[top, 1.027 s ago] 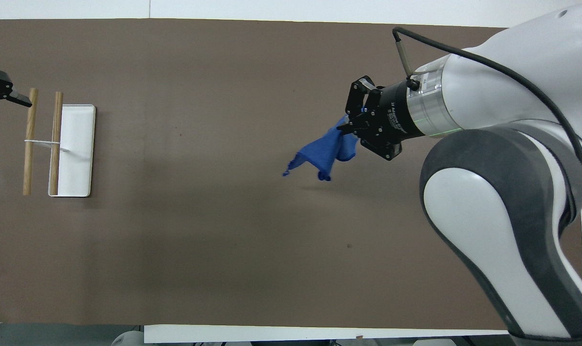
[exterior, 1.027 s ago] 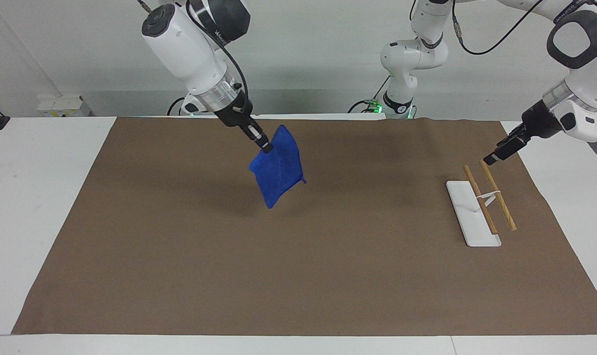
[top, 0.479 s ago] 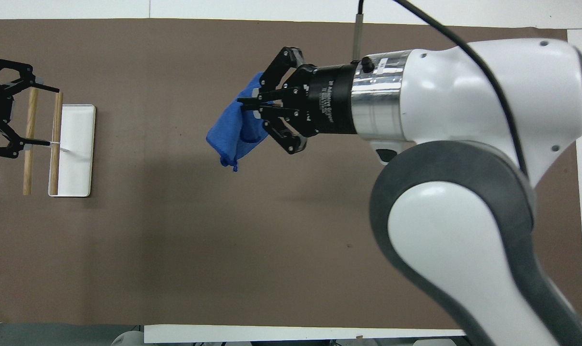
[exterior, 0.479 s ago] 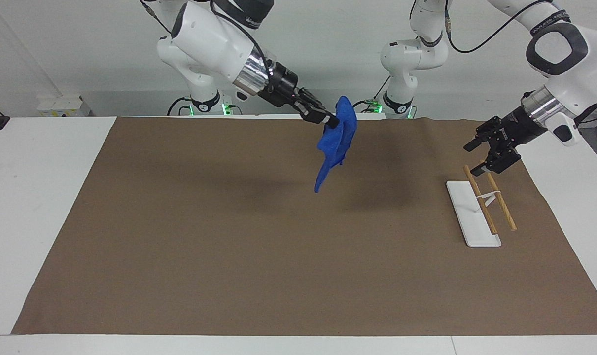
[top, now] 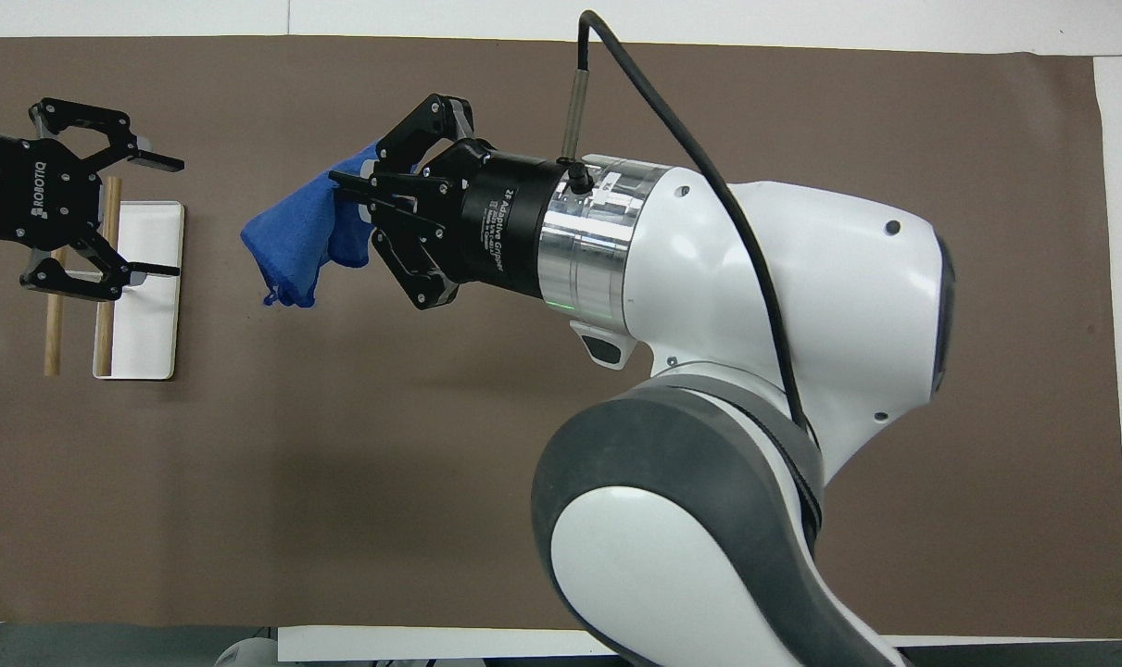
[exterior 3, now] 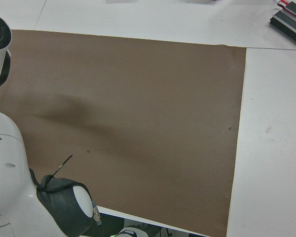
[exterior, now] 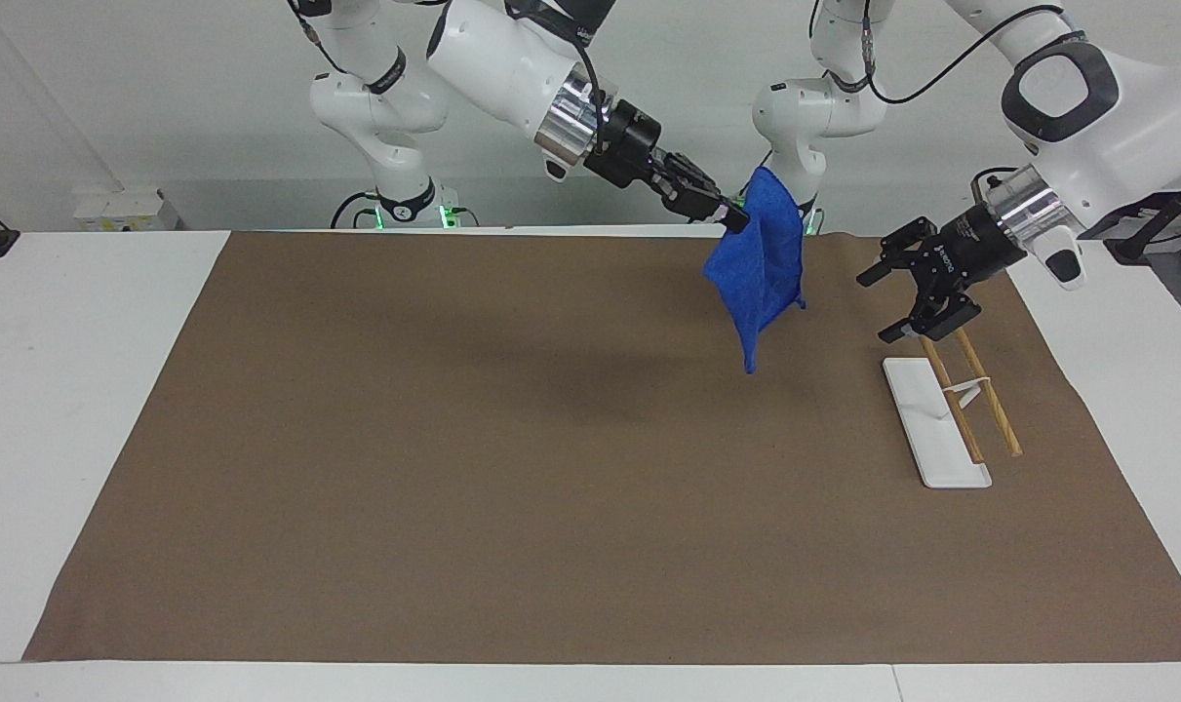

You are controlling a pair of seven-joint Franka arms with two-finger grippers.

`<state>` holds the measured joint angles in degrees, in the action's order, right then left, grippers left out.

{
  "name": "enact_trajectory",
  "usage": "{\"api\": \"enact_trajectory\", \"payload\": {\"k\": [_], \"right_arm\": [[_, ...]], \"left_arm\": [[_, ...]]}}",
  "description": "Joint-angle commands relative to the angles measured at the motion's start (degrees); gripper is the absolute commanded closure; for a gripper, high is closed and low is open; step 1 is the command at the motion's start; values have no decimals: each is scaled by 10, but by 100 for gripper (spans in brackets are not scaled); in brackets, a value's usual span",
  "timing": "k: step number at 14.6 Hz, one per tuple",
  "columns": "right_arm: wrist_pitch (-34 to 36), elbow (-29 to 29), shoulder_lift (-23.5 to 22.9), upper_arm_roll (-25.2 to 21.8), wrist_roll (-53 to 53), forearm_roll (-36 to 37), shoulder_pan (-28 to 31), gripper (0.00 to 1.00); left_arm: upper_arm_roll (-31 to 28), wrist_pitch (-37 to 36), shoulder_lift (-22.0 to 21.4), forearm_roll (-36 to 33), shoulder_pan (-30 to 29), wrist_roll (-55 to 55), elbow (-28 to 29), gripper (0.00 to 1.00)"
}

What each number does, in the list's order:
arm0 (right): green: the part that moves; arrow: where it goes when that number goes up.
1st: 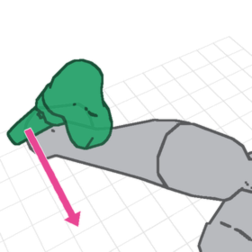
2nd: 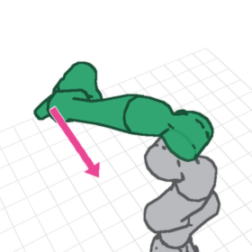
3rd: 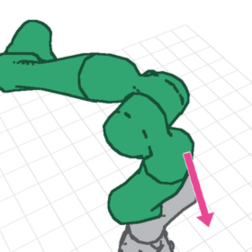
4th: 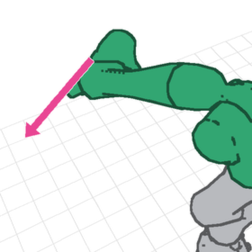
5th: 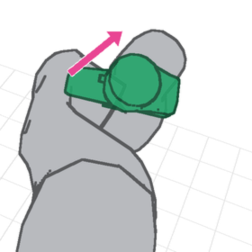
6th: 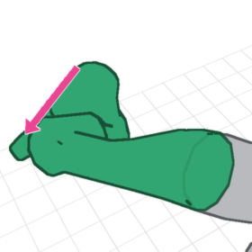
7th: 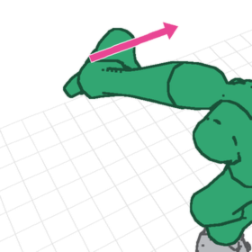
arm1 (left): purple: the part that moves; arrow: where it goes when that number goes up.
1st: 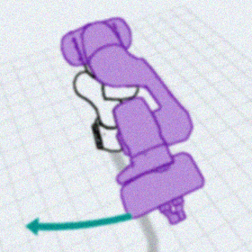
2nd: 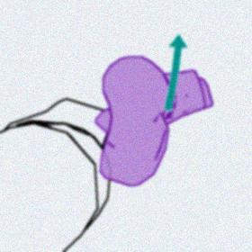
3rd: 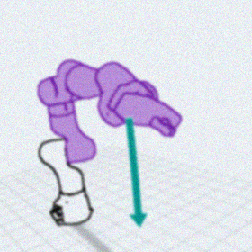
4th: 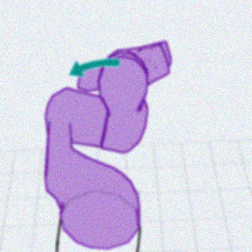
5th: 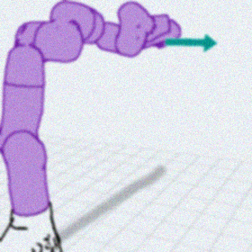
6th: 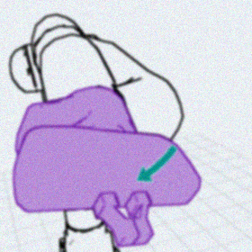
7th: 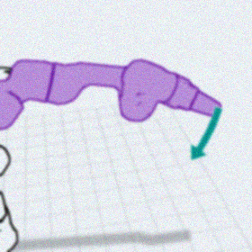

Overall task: Right arm passes towel to left arm to hang
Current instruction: 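Hold the towel with the right gripper while the left gripper reaches it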

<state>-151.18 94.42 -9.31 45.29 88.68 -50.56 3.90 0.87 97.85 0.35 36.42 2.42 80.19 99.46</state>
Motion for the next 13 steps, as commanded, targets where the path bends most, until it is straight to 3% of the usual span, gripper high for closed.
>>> {"api": "enact_trajectory", "payload": {"k": [1,5,10,13], "right_arm": [[-11,2,-5,14,0,-9,8,100],[-18,6,-18,14,-1,-9,8,100],[-95,5,-62,14,-14,-2,-27,100],[-103,4,-73,14,-21,-2,-35,100]], "left_arm": [[2,-3,-27,11,20,36,25,0],[3,23,-27,25,43,65,35,0],[22,38,-46,27,65,65,66,0],[27,80,-61,30,83,73,97,0]]}}
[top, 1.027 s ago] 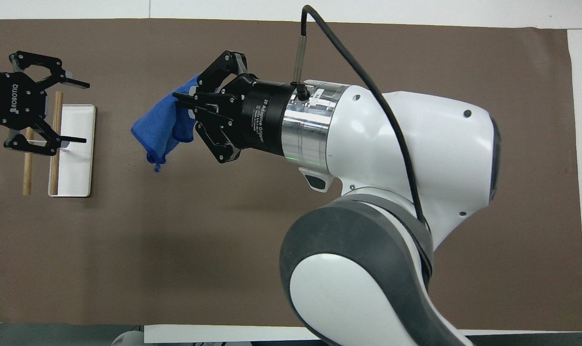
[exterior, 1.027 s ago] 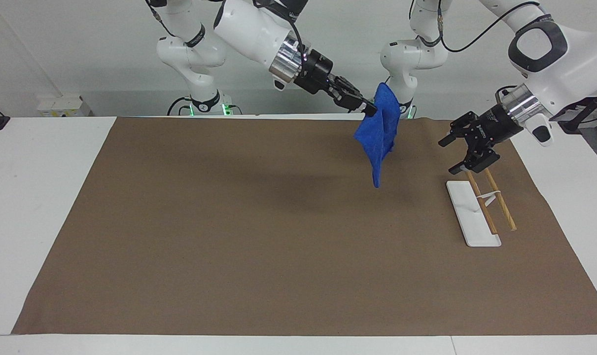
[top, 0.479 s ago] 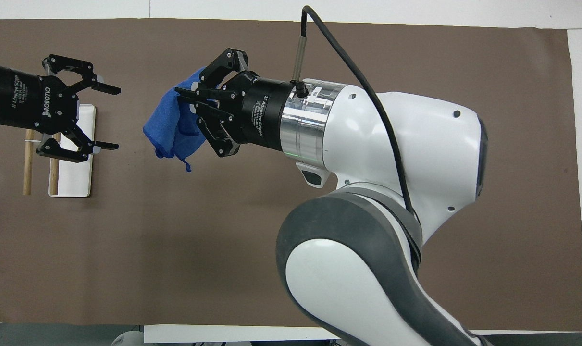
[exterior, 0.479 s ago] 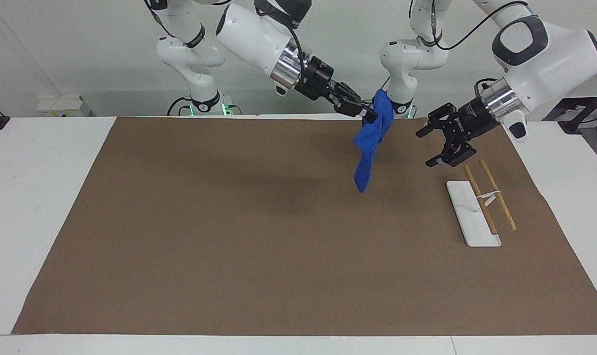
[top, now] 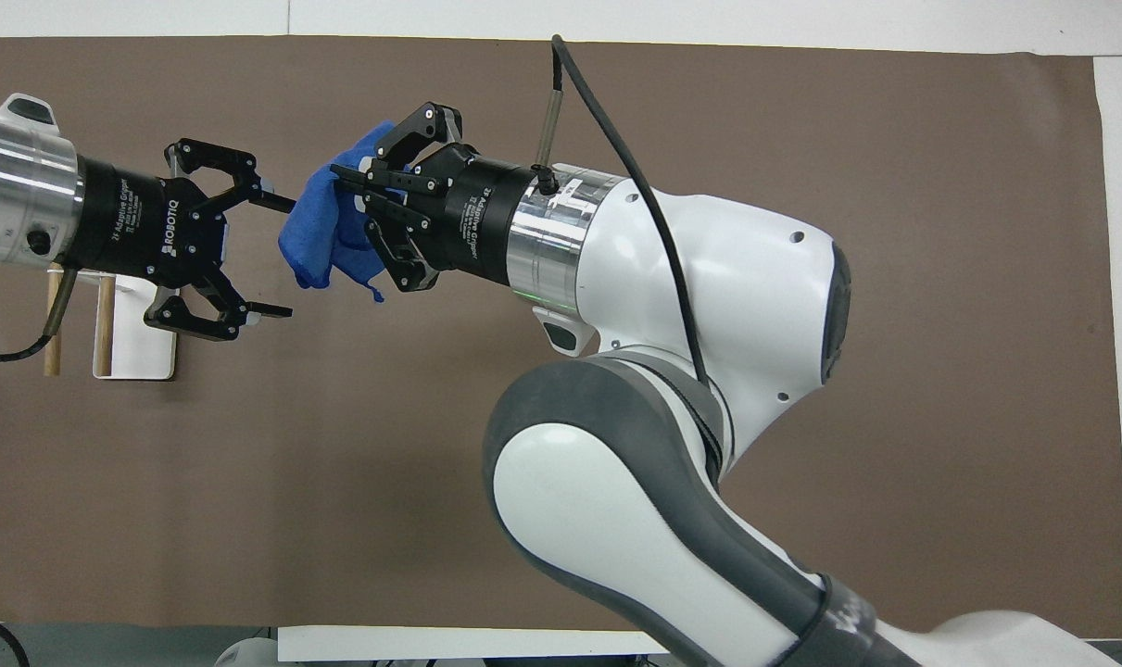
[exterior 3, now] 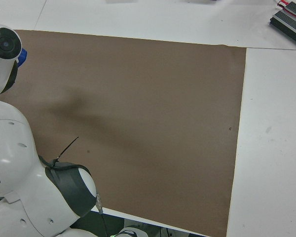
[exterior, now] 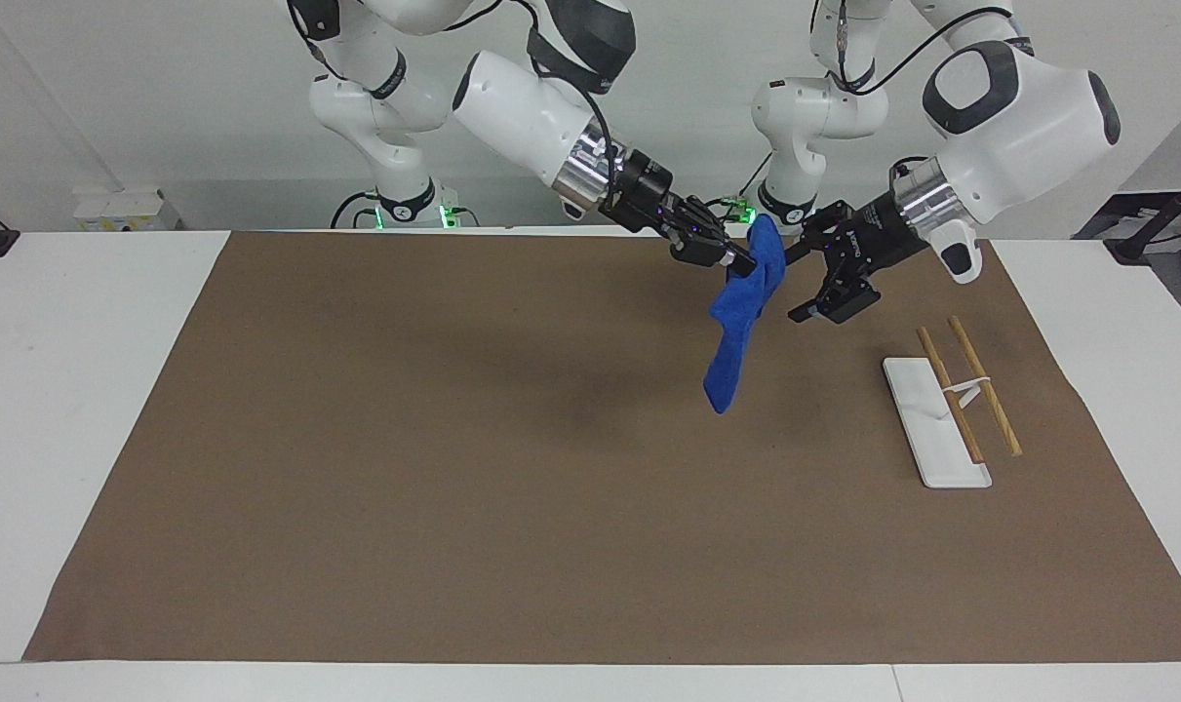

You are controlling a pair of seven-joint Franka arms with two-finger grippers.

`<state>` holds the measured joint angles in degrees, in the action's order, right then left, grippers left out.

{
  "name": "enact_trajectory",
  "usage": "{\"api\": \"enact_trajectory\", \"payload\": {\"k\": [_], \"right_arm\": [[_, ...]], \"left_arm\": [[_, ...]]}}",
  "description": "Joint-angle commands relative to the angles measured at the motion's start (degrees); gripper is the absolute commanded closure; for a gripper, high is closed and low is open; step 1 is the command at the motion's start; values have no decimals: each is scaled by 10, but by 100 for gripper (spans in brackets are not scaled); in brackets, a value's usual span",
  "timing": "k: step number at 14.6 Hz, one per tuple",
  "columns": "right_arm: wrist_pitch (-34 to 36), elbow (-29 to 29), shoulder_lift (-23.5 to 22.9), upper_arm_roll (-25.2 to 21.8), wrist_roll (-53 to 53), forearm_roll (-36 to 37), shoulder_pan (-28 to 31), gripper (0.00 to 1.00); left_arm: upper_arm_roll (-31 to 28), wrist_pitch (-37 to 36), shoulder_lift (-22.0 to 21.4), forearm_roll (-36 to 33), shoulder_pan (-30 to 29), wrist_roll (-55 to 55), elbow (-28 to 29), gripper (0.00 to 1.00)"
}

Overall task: Right arm passes towel to left arm to hang
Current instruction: 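Hold the towel with the right gripper while the left gripper reaches it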

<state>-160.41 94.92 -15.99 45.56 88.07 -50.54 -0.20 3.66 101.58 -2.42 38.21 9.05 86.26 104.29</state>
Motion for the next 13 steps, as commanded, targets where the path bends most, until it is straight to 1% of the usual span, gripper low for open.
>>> {"api": "enact_trajectory", "payload": {"k": [1,2,6,8,9,11,13], "right_arm": [[-10,-2,-6,11,-14,-2,6,100],[-10,-4,-7,12,-13,-2,6,100],[-9,-5,-7,12,-13,-2,6,100],[-7,-5,-8,12,-13,-2,6,100],[-6,-5,-7,12,-13,-2,6,100],[-6,-4,-8,12,-13,-2,6,100],[-6,-4,-7,12,-12,-2,6,100]], "left_arm": [[1,67,-39,15,18,15,64,0],[2,85,-44,19,18,17,77,0],[1,127,-44,34,11,17,90,1],[-1,152,-44,51,7,17,95,5],[0,168,-45,56,7,18,102,6],[7,190,-56,57,8,18,124,6],[13,195,-58,67,8,18,128,4]]}}
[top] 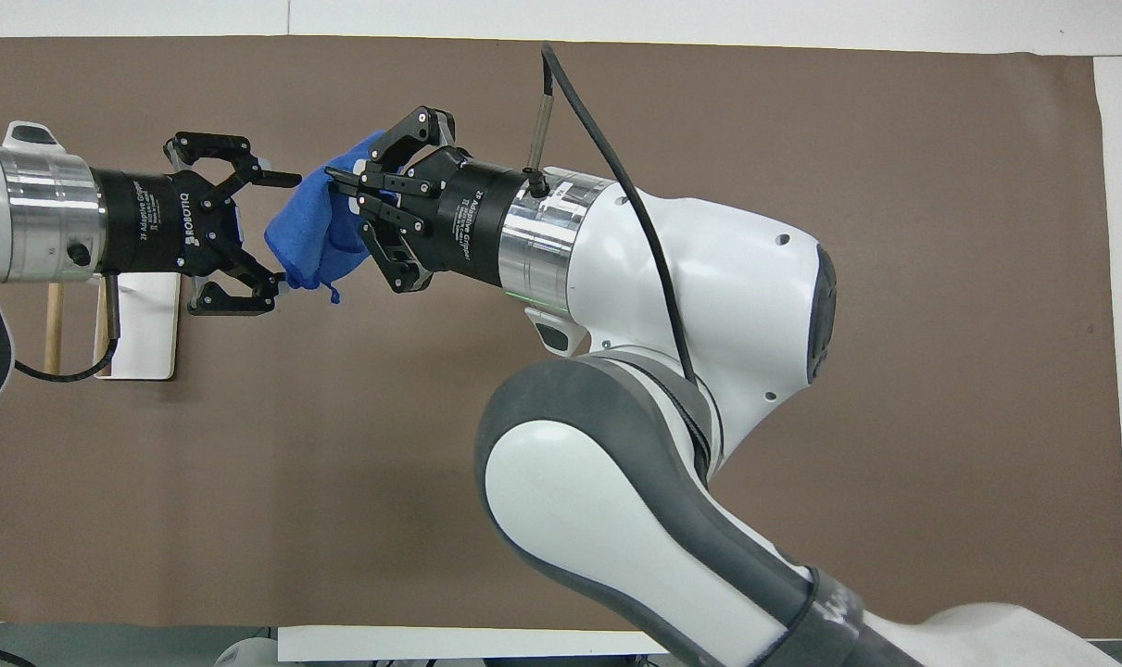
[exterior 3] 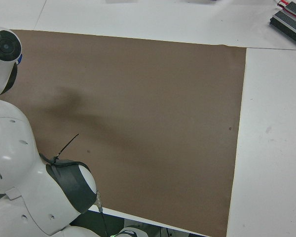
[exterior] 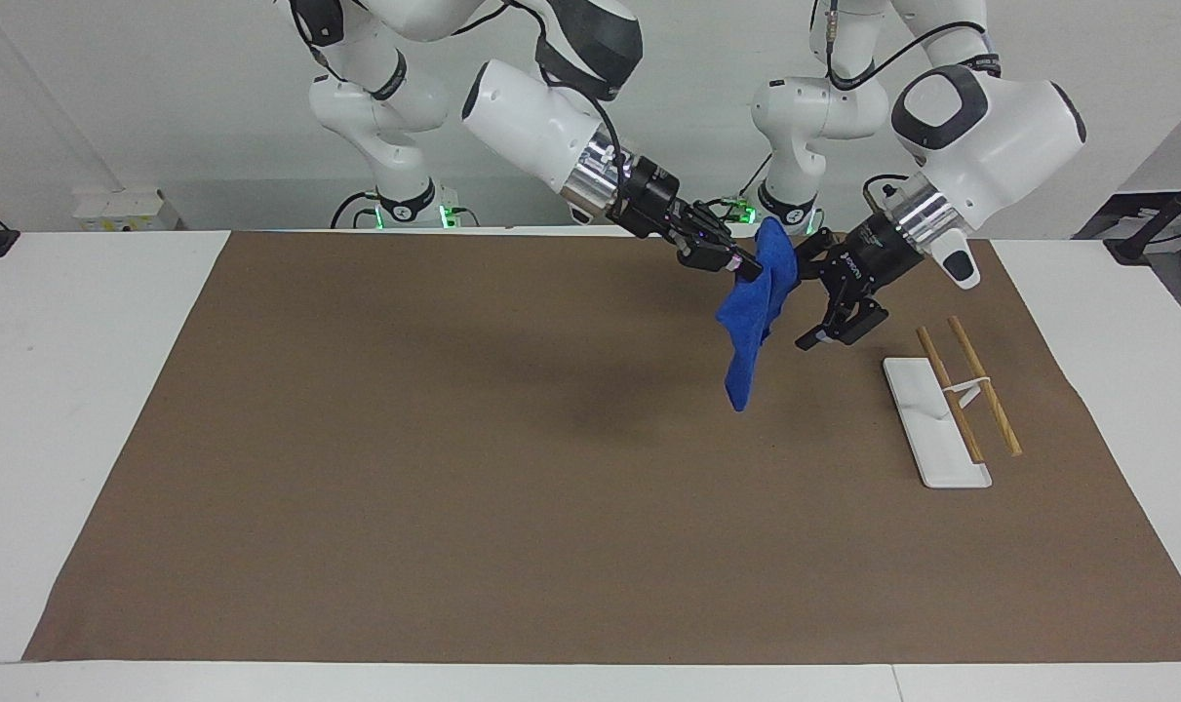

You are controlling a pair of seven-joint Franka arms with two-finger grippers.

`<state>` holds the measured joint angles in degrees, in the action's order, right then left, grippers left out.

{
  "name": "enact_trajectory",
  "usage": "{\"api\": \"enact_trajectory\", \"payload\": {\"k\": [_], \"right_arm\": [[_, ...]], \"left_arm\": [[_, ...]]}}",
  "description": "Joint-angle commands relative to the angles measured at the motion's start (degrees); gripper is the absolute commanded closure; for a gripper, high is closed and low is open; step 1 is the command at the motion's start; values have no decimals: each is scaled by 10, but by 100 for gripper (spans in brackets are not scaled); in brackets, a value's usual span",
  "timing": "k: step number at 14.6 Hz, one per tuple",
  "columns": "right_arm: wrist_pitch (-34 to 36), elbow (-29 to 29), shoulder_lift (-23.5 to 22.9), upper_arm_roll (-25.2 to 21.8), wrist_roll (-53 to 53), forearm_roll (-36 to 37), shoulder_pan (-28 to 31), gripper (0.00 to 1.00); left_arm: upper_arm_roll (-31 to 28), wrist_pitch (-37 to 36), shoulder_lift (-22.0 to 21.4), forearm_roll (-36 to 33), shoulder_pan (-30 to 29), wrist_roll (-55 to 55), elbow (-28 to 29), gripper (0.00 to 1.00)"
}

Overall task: Right arm passes towel to left arm to hang
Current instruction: 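Hold the towel with the right gripper while the left gripper reaches it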

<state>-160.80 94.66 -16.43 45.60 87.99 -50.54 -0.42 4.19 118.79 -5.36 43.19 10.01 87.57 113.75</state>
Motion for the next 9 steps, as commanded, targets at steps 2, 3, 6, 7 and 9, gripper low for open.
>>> {"api": "enact_trajectory", "payload": {"k": [2,3,6,7,9], "right_arm": [[-1,-3,-4,12,-11,-3,9,100],[0,-3,-4,12,-11,-3,9,100],[0,-5,-4,12,-8,-3,9,100],[0,-7,-4,12,-7,-4,9,100],[-1,-8,-4,12,-6,-5,8,100]], "left_arm": [[8,42,-27,39,-2,6,34,4],[10,56,-28,41,-2,7,42,4],[31,75,-39,44,-2,7,66,4],[39,77,-42,44,-2,7,69,4],[42,88,-42,44,-2,7,69,5]]}}
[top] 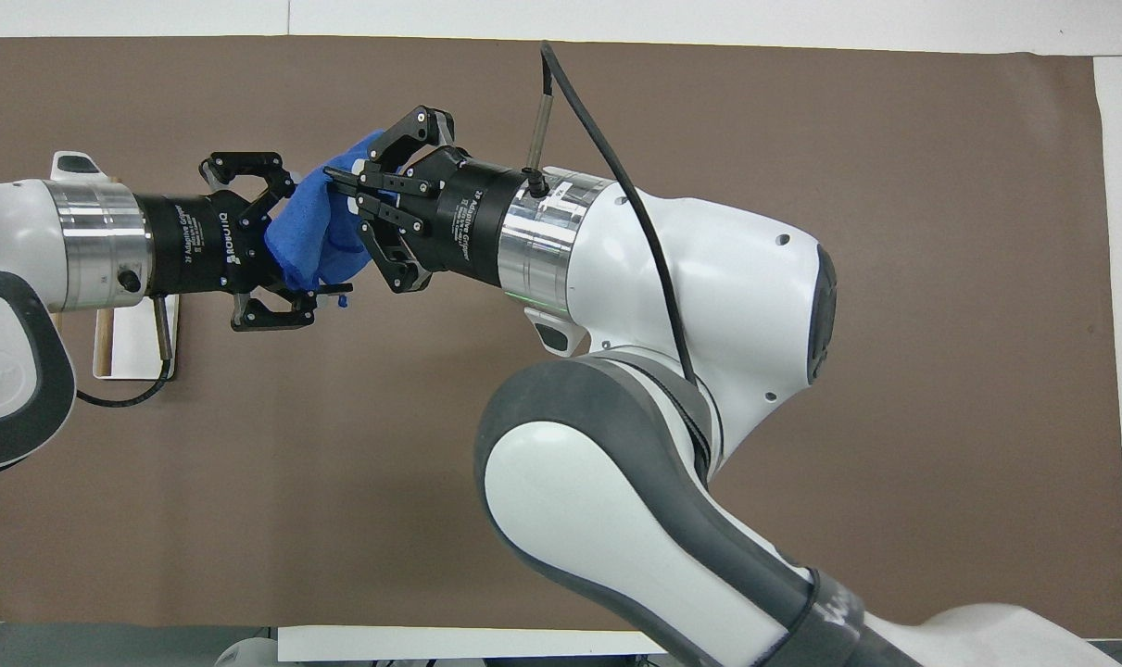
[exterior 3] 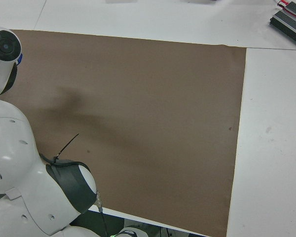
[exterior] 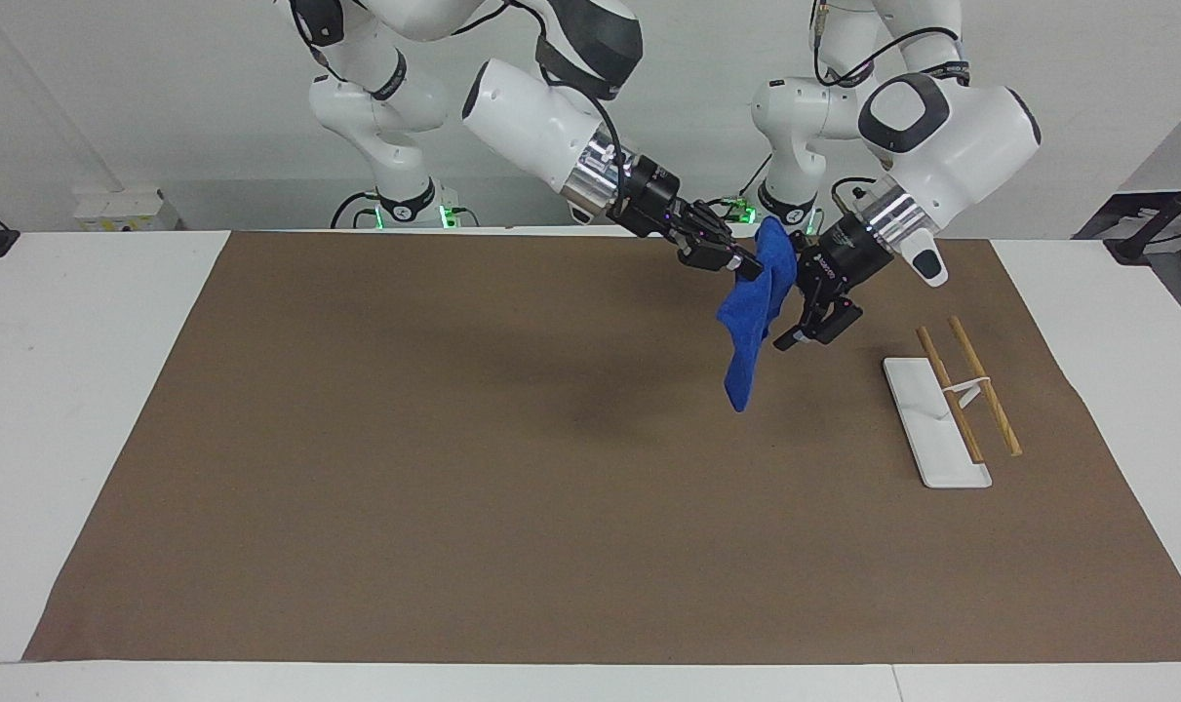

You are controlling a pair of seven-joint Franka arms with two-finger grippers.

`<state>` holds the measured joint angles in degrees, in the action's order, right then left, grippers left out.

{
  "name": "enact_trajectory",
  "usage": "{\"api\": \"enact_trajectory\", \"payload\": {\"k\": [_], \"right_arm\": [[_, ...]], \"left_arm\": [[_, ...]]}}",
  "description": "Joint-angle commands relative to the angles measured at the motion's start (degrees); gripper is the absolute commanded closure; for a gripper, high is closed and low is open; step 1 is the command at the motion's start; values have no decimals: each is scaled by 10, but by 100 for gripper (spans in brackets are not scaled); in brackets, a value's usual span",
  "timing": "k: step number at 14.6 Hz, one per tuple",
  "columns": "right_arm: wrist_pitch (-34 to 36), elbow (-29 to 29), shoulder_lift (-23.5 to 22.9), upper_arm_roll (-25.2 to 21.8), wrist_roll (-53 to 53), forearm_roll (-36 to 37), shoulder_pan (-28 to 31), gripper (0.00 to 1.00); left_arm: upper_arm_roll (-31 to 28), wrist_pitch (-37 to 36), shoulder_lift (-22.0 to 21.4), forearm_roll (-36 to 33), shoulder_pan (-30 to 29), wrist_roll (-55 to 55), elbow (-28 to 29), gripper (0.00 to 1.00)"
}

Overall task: Right arm passes towel to left arm to hang
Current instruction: 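Close the left gripper on the towel beside the right gripper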

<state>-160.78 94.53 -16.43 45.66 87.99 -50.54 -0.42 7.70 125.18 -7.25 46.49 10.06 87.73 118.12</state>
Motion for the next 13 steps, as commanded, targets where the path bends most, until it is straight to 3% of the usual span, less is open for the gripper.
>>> {"api": "enact_trajectory", "payload": {"k": [1,3,8,13], "right_arm": [[-2,-7,-4,12,-6,-5,8,100],[-4,-7,-4,14,-6,-6,8,100],[-4,-7,-5,19,-7,-5,9,100],[-3,-7,-5,19,-8,-5,9,100]], "left_arm": [[7,37,-22,12,-2,9,26,9],[7,59,-15,22,-3,9,26,19],[2,60,-9,23,-12,9,24,56],[-2,55,-8,19,-14,3,26,56]]}}
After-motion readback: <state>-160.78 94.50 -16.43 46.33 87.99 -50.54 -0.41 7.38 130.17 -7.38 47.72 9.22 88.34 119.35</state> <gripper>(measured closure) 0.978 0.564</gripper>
